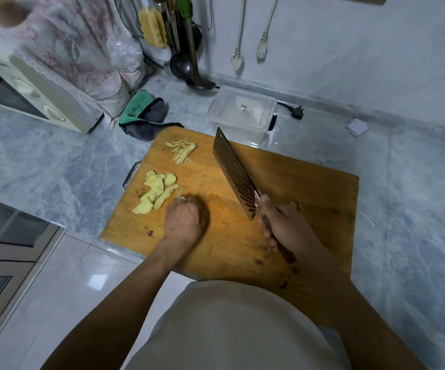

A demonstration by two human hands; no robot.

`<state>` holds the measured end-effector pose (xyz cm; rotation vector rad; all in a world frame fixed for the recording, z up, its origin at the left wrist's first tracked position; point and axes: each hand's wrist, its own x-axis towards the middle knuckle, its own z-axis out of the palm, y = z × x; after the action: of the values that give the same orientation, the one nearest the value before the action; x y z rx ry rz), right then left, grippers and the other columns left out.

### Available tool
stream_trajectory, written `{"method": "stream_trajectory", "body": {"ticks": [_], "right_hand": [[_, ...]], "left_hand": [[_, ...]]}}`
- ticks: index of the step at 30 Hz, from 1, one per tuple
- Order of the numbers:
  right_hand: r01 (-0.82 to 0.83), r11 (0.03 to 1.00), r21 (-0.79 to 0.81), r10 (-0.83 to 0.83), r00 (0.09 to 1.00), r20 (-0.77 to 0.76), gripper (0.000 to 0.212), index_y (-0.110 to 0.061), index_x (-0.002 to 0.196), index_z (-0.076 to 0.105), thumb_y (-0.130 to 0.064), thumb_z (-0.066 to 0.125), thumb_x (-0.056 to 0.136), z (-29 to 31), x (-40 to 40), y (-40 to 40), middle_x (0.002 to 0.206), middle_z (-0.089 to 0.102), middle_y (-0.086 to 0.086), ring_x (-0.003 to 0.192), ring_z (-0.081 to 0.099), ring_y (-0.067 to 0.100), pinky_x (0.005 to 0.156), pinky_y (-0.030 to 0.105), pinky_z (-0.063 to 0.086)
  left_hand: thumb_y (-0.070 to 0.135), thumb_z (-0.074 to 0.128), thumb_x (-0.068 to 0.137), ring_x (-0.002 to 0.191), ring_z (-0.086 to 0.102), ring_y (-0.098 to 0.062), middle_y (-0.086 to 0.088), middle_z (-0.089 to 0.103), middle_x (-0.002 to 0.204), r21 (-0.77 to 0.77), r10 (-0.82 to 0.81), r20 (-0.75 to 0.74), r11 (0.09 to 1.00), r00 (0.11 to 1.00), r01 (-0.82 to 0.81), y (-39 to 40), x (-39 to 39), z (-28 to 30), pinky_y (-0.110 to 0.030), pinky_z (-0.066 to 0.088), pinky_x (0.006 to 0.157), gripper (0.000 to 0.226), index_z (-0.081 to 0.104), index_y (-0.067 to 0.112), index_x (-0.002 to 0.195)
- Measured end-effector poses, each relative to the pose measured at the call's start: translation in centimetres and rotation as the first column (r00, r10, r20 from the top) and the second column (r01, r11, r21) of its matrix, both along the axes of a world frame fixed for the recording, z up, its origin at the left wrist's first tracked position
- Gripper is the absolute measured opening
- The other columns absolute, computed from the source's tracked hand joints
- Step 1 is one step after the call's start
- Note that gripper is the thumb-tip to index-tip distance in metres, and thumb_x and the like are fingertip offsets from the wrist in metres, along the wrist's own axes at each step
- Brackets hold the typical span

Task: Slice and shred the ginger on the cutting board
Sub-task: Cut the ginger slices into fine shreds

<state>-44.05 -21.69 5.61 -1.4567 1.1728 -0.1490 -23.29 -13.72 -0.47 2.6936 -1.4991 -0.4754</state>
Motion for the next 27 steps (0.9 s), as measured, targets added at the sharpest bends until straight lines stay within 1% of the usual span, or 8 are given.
{"method": "stream_trajectory", "body": {"ticks": [3, 6, 10, 13, 18, 20, 24, 27], "right_hand": [[0.009, 1.0, 0.003, -0.009, 1.0, 0.0, 0.061, -0.009, 0.077, 0.06, -0.058, 0.035, 0.102, 0.5, 0.1, -0.5, 0.058, 0.055, 0.003, 0.048, 0.05, 0.015, 0.045, 0.024, 0.044], [-0.004, 1.0, -0.007, 0.004, 1.0, -0.005, 0.062, -0.009, 0.078, 0.062, -0.059, 0.034, 0.103, 0.7, 0.2, -1.0, 0.058, 0.056, 0.003, 0.048, 0.051, 0.015, 0.047, 0.025, 0.044], [-0.022, 1.0, -0.014, 0.021, 1.0, -0.005, 0.062, -0.01, 0.078, 0.062, -0.059, 0.034, 0.102, 1.0, 0.5, -1.4, 0.058, 0.056, 0.002, 0.048, 0.051, 0.013, 0.049, 0.025, 0.044], [-0.023, 1.0, -0.016, 0.023, 1.0, 0.002, 0.061, -0.01, 0.079, 0.061, -0.059, 0.033, 0.103, 1.0, 0.6, -1.6, 0.059, 0.056, 0.002, 0.049, 0.051, 0.014, 0.05, 0.026, 0.044], [-0.024, 1.0, -0.012, 0.024, 1.0, 0.004, 0.06, -0.009, 0.08, 0.061, -0.058, 0.034, 0.103, 1.0, 0.8, -1.8, 0.059, 0.056, 0.003, 0.048, 0.05, 0.013, 0.049, 0.025, 0.044], [-0.019, 1.0, -0.011, 0.019, 1.0, 0.002, 0.06, -0.009, 0.079, 0.061, -0.057, 0.035, 0.103, 1.0, 1.0, -1.7, 0.059, 0.056, 0.003, 0.047, 0.05, 0.013, 0.048, 0.025, 0.044], [-0.033, 0.999, -0.03, 0.033, 0.999, -0.007, 0.06, -0.009, 0.079, 0.061, -0.057, 0.035, 0.103, 1.0, 1.3, -1.4, 0.058, 0.056, 0.001, 0.048, 0.05, 0.014, 0.047, 0.024, 0.043], [-0.03, 0.999, -0.028, 0.029, 0.999, -0.024, 0.059, -0.01, 0.08, 0.061, -0.058, 0.035, 0.103, 1.0, 1.5, -1.0, 0.06, 0.055, 0.003, 0.047, 0.049, 0.012, 0.045, 0.021, 0.043]], "left_hand": [[0.023, 0.049, 0.1, 0.094, 0.062, -0.028, -0.014, 0.063, 0.106, -0.162, 0.127, -0.154, 0.975, 0.98, -0.152, -2.2, 3.3, 0.5, -0.043, 0.054, 0.087, 0.021, 0.059, 0.007, 0.111], [0.016, 0.049, 0.101, 0.084, 0.064, -0.024, -0.011, 0.067, 0.1, -0.229, 0.143, -0.216, 0.954, 0.966, -0.193, -4.8, 5.6, 1.3, -0.04, 0.057, 0.078, 0.016, 0.063, 0.009, 0.105], [0.006, 0.053, 0.092, 0.081, 0.065, -0.021, -0.006, 0.073, 0.094, -0.303, 0.142, -0.245, 0.929, 0.959, -0.215, -6.7, 7.2, 1.7, -0.037, 0.056, 0.077, 0.021, 0.072, 0.016, 0.091], [0.005, 0.053, 0.09, 0.082, 0.066, -0.022, -0.007, 0.074, 0.096, -0.303, 0.162, -0.258, 0.922, 0.952, -0.239, -7.5, 8.0, 1.5, -0.038, 0.056, 0.08, 0.024, 0.074, 0.015, 0.094], [0.011, 0.062, 0.091, 0.074, 0.06, -0.021, -0.005, 0.07, 0.085, -0.288, 0.2, -0.234, 0.92, 0.952, -0.264, -8.0, 8.6, 1.7, -0.028, 0.041, 0.065, 0.016, 0.069, 0.022, 0.081], [0.011, 0.062, 0.09, 0.074, 0.061, -0.022, -0.005, 0.07, 0.086, -0.275, 0.192, -0.227, 0.928, 0.955, -0.252, -7.9, 9.0, 1.7, -0.026, 0.04, 0.064, 0.017, 0.068, 0.023, 0.081], [0.012, 0.06, 0.091, 0.094, 0.067, -0.024, -0.006, 0.074, 0.108, -0.262, 0.084, -0.196, 0.956, 0.977, -0.135, -7.4, 9.7, 1.4, -0.028, 0.05, 0.078, 0.021, 0.076, 0.017, 0.104], [0.021, 0.063, 0.092, 0.082, 0.066, -0.025, -0.008, 0.074, 0.093, -0.312, 0.104, -0.205, 0.935, 0.973, -0.165, -6.6, 9.6, 1.9, -0.034, 0.055, 0.074, 0.012, 0.075, 0.016, 0.093]]}}
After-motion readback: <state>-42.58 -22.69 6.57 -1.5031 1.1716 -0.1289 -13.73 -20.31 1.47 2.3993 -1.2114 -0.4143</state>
